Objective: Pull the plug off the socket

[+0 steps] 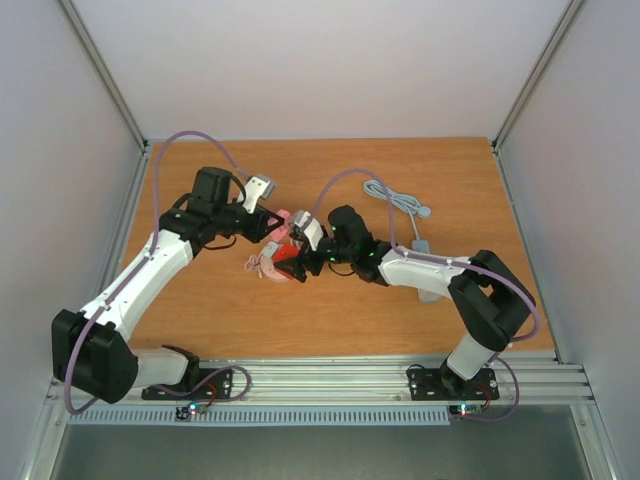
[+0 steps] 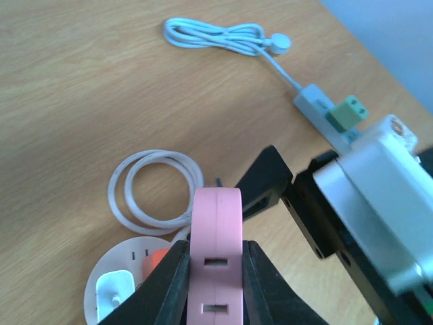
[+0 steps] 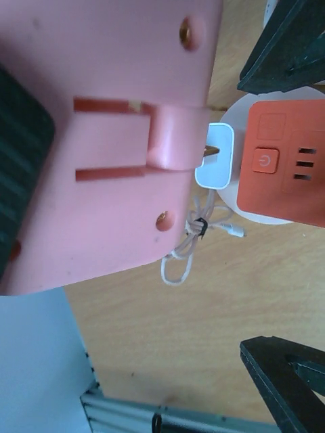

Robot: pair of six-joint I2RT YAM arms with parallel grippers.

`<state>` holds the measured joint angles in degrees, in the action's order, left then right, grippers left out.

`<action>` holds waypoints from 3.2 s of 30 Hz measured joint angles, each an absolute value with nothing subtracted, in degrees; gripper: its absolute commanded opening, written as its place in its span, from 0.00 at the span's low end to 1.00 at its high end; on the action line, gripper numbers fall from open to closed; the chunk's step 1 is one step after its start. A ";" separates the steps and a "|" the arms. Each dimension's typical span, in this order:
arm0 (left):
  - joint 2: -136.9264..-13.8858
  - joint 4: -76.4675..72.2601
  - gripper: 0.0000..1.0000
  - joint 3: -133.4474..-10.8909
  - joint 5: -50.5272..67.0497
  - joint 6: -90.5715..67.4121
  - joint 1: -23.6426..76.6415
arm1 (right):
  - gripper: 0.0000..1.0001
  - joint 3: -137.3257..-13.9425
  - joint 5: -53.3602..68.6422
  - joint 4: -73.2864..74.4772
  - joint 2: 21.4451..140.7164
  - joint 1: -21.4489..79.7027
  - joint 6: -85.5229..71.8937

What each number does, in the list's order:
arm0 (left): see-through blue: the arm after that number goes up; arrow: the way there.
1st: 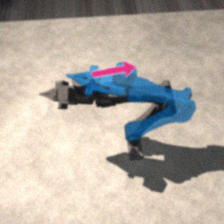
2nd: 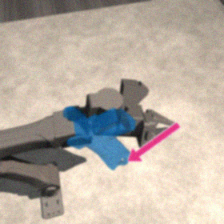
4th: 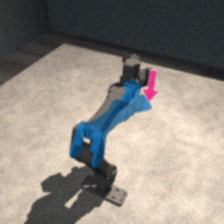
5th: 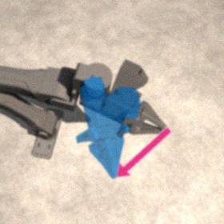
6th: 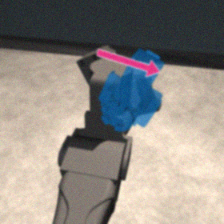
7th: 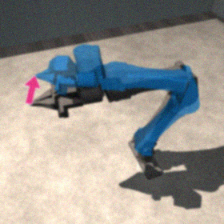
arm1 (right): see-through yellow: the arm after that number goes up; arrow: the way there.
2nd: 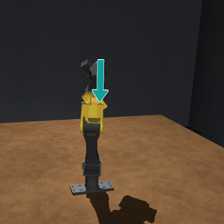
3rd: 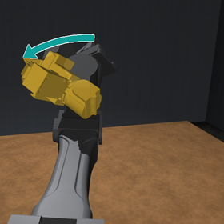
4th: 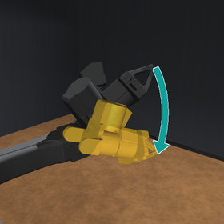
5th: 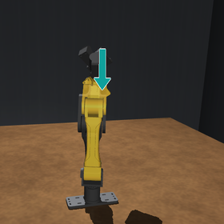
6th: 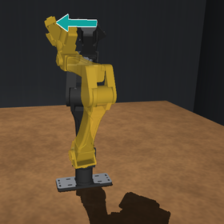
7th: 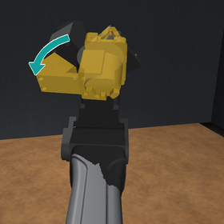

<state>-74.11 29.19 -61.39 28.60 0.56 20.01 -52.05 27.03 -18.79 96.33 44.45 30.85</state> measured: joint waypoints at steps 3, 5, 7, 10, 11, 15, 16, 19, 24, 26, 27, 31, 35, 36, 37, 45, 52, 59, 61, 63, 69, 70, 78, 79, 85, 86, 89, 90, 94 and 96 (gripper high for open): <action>-74.02 31.24 0.01 -63.13 33.15 3.62 18.76 | 0.99 -52.71 31.00 -14.55 93.54 42.63 30.89; -73.67 32.01 0.01 -63.75 36.42 5.50 17.63 | 0.98 -52.86 34.28 -11.62 91.90 40.69 30.92; -72.88 32.86 0.01 -63.83 40.56 7.55 16.71 | 0.99 -53.19 38.39 -8.08 90.43 37.74 30.89; -71.72 34.00 0.01 -63.86 46.17 9.69 16.34 | 0.99 -53.30 43.11 -3.46 88.75 33.85 30.85; -71.37 34.30 0.01 -63.86 48.27 10.28 16.25 | 0.99 -53.30 44.14 -2.07 88.25 32.62 30.70; -70.89 35.38 0.01 -64.07 56.05 12.38 16.12 | 0.98 -53.30 46.54 1.06 86.19 29.80 29.30; -70.89 35.62 0.01 -64.07 58.08 12.71 16.10 | 0.99 -53.30 46.85 1.32 85.71 29.39 28.73; -70.89 36.07 0.01 -64.07 63.07 13.23 16.10 | 0.99 -53.30 47.68 1.61 84.77 28.73 26.74; -70.89 34.20 0.01 -64.07 68.86 11.07 16.10 | 0.99 -53.34 49.93 1.52 84.44 28.53 22.94; -70.89 32.27 0.01 -63.94 70.15 9.32 16.10 | 0.99 -53.47 50.94 1.45 84.38 28.53 21.69; -70.89 30.83 0.01 -63.64 70.78 8.19 16.10 | 0.99 -53.65 51.48 1.48 84.38 28.53 21.10; -70.85 25.39 0.01 -60.88 72.53 2.79 16.10 | 0.98 -55.00 53.47 0.43 84.23 28.86 19.05; -70.87 22.59 0.01 -59.75 73.47 -1.04 16.10 | 0.99 -55.27 54.04 -0.30 83.35 29.95 18.46; -70.85 21.78 0.01 -59.61 73.73 -1.74 16.10 | 0.99 -55.27 54.15 -0.47 83.26 30.28 18.39; -70.87 21.19 0.01 -59.53 73.93 -2.39 16.10 | 0.99 -55.27 54.30 -0.60 83.20 30.46 18.26; -70.87 17.61 0.01 -58.57 74.02 -5.69 16.10 | 0.98 -55.27 56.03 -0.78 82.11 30.98 18.24; -70.89 15.55 0.01 -57.30 73.78 -7.07 15.99 | 0.99 -55.24 57.01 -0.40 80.99 31.09 18.28; -70.96 14.92 0.01 -56.69 73.49 -7.94 15.99 | 0.98 -55.24 56.77 -0.75 80.99 31.48 17.85; -70.96 14.72 0.01 -56.62 73.28 -8.05 15.99 | 0.97 -55.24 56.31 -0.89 80.99 31.53 17.52; -70.96 14.61 0.01 -56.55 72.97 -8.12 15.99 | 0.97 -55.24 55.46 -0.86 80.99 31.53 17.15; -70.96 14.63 0.01 -56.53 71.68 -7.31 15.88 | 0.96 -55.24 52.90 -0.93 80.99 31.57 16.08; -70.96 14.72 0.01 -56.53 71.26 -7.01 15.88 | 0.96 -55.24 52.53 -0.91 80.99 31.59 15.94; -71.61 16.29 0.01 -56.58 68.51 -4.12 17.30 | 0.96 -55.96 49.19 -1.17 81.36 32.23 14.90; -71.61 16.43 0.01 -56.58 68.20 -3.92 17.30 | 0.96 -55.99 49.06 -1.17 81.52 32.23 14.90; -71.64 17.58 0.01 -56.69 66.87 -2.39 17.34 | 0.97 -56.12 48.62 -0.80 82.15 32.27 15.00; -71.64 17.63 0.01 -56.69 66.67 -2.28 17.34 | 0.97 -56.23 48.62 -0.71 82.24 32.25 15.11; -71.64 18.22 0.01 -57.06 66.32 -2.13 17.37 | 0.98 -56.64 49.08 -0.10 82.32 32.21 15.57; -71.64 18.50 0.01 -57.30 66.22 -2.09 17.39 | 0.98 -56.84 49.52 0.08 82.35 32.14 15.79; -71.66 19.62 0.01 -58.08 65.04 -2.09 17.39 | 0.99 -57.58 51.51 0.51 82.35 32.12 16.73; -71.79 20.43 0.01 -58.48 63.07 -2.09 17.28 | 0.98 -58.33 52.82 0.89 82.35 32.03 17.28</action>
<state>-71.79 20.43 -58.48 63.07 -2.09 17.28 -58.33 52.82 0.89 82.35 32.03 17.28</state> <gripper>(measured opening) 0.187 0.985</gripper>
